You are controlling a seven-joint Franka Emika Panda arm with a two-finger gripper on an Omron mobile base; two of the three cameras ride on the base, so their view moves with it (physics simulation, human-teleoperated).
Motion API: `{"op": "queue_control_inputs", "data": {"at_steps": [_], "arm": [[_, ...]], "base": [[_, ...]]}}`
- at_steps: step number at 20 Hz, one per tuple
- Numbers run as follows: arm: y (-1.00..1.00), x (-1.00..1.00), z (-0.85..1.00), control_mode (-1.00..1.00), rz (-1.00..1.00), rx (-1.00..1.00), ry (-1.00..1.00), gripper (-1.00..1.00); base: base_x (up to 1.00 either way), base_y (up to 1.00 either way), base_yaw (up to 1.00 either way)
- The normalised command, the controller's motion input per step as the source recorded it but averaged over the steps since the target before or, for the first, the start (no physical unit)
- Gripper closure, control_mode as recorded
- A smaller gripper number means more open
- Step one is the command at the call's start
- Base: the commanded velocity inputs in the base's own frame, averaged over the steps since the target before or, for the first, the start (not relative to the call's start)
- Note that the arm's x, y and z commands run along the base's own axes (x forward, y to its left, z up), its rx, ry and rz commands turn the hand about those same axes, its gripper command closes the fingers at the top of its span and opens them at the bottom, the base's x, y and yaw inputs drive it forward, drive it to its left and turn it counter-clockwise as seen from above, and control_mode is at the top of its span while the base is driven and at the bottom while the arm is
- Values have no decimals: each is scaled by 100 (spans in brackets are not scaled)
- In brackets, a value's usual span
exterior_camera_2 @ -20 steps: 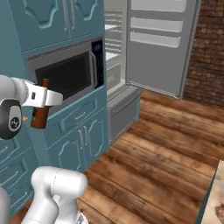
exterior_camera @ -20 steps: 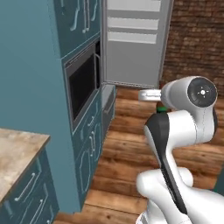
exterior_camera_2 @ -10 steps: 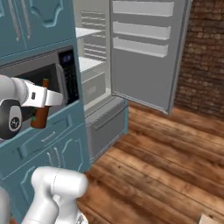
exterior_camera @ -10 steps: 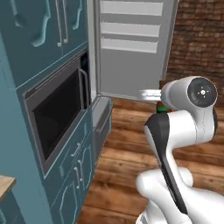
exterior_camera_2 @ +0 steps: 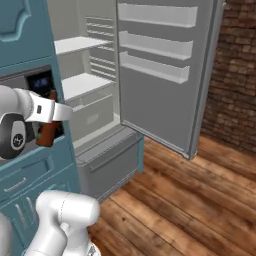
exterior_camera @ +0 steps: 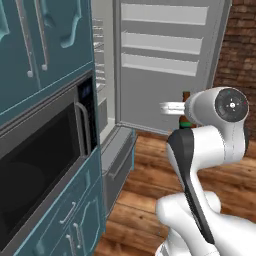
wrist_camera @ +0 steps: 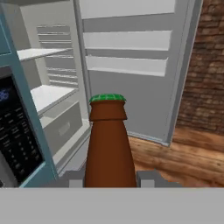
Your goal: Place the beer and liquor on the top shelf of the fridge to keep them out of children's reach, and place the tangerine on lower shelves for easy access.
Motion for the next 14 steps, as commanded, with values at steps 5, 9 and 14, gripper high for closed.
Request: {"op": "queue_control_inputs", "data": {"at_steps": [5, 9, 14], "arm": [[0, 0, 0, 100, 0, 0, 0, 100], [0, 0, 0, 100, 0, 0, 0, 100], [0, 0, 0, 100, 0, 0, 0, 100]], "base": [[100, -45, 33], [92, -41, 37], [75, -14, 41]]}}
